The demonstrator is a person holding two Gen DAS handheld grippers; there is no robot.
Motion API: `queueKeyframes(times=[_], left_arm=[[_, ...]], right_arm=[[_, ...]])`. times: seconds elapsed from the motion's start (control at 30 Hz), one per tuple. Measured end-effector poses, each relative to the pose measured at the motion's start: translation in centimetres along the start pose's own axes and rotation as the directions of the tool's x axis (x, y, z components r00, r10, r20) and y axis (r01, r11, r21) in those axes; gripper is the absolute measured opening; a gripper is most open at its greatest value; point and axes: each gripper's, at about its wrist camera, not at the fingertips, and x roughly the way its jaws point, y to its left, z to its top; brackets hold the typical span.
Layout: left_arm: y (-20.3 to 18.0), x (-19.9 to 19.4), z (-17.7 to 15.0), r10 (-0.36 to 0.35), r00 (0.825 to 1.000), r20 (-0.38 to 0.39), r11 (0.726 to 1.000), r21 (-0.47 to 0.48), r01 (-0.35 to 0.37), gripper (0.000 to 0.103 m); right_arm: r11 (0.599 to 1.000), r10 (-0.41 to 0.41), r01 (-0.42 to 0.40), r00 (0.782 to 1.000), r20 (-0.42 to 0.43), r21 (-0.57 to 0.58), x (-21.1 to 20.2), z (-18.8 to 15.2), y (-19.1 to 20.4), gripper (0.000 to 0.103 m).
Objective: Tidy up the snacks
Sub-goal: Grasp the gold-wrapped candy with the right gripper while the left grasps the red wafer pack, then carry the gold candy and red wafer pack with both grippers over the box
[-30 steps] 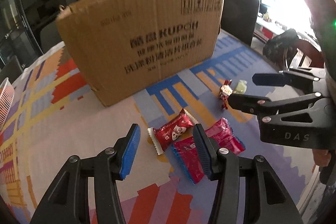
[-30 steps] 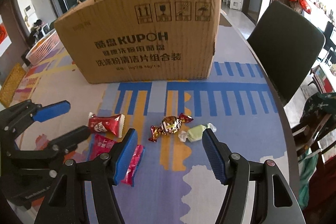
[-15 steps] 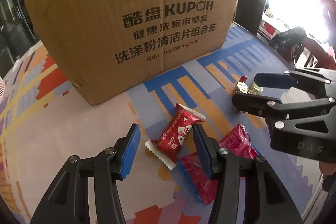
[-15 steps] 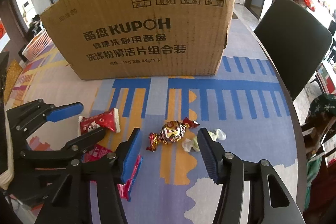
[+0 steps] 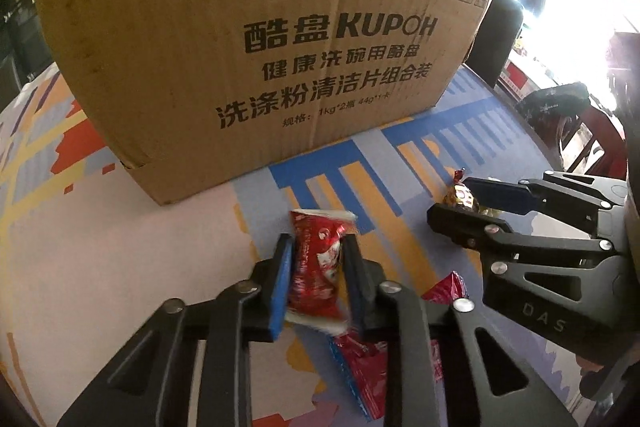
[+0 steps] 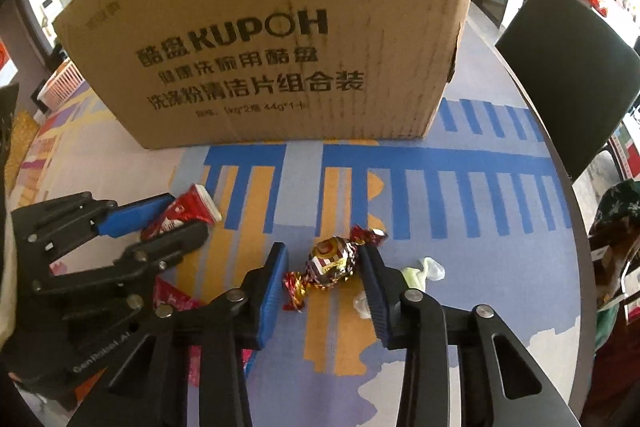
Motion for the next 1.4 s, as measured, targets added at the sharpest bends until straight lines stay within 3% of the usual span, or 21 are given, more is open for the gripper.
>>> queueKeyframes(times=[0.17,0.87,1.4], left_arm=[[0.2,-0.2,-0.1,0.002,1.0,0.004,1.0,-0.021,-0.002,0.023],[-0.9,-6.5,0.2,0.04,0.993,0.115,0.998,-0.054,-0.034,0.022],[-2.5,-13.1,1.7,0.091,0.96,0.265,0.995,-0.061,-0.077,0.022]], right_arm=[[1.0,-0.021,0.021,1.0,0.001,-0.01,0.3,-0.4,0.4,0.023],[0.999,0.029,-0.026,0.993,0.115,-0.026,-6.8,-0.5,0.7,0.023],[0.997,0.064,-0.05,0.963,0.261,-0.06,-13.3,0.9,1.7,0.023]])
